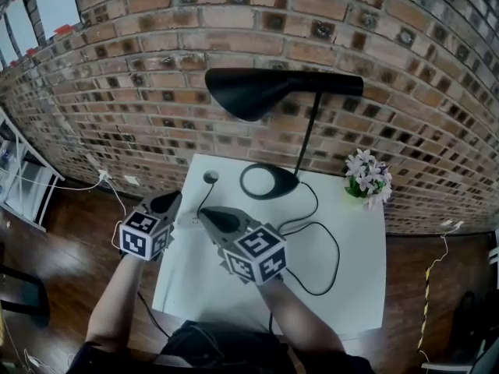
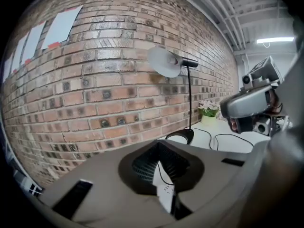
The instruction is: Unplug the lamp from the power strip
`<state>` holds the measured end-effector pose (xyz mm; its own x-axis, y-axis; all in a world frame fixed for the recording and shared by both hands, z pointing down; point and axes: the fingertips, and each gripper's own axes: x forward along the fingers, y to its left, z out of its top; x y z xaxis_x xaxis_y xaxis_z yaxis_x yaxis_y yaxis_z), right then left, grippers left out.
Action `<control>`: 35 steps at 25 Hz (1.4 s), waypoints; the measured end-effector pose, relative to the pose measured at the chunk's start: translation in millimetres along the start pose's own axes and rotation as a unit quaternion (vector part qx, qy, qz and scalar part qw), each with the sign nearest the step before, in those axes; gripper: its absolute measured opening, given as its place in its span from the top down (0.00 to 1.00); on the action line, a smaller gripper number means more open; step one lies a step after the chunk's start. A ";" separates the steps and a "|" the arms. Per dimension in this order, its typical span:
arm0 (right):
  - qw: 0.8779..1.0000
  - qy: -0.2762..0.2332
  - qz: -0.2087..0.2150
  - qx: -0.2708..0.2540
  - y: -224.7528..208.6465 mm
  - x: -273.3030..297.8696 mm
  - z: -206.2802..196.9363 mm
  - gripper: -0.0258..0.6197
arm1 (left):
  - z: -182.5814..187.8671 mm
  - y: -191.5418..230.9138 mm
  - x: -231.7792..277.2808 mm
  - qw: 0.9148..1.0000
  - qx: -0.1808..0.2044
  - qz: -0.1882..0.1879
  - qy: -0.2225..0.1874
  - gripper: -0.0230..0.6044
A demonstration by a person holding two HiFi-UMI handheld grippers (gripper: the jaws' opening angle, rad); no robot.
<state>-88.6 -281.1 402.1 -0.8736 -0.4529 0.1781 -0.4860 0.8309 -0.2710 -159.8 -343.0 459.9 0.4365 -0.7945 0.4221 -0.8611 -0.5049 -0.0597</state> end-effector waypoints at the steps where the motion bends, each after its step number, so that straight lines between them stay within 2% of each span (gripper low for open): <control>1: 1.000 -0.001 0.003 -0.002 1.2 -0.9 1.5 0.96 | 2.8 0.3 -3.4 1.000 0.002 0.005 0.001 0.96; 5: 1.000 -0.010 0.017 -0.008 6.6 -4.3 10.6 0.96 | 17.6 -13.6 -12.6 0.998 0.060 0.020 0.013 0.96; 7: 0.999 -0.014 0.025 -0.014 12.2 -5.9 13.9 0.96 | 28.5 -22.6 -20.7 0.997 0.070 0.026 0.006 0.96; 14: 0.998 -0.037 0.051 -0.029 35.4 -22.8 29.2 0.97 | 49.9 -35.7 -58.0 0.997 0.064 0.042 -0.024 0.96; 21: 0.995 -0.060 0.081 -0.001 55.9 -52.5 27.7 0.96 | 58.1 -58.8 -110.7 0.996 0.042 0.060 -0.050 0.96; 26: 0.993 -0.081 0.079 0.033 59.1 -58.5 23.3 0.96 | 62.7 -77.1 -133.3 0.993 0.085 0.064 -0.042 0.96; 35: 0.992 -0.071 0.098 0.025 86.2 -46.1 30.8 0.97 | 66.4 -73.2 -162.7 0.994 0.067 0.059 -0.067 0.96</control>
<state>-91.0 -198.6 341.4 -0.9443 -0.3286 -0.0157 -0.3046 0.8916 -0.3350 -150.5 -199.2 335.6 0.3726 -0.8846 0.2804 -0.8702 -0.4380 -0.2256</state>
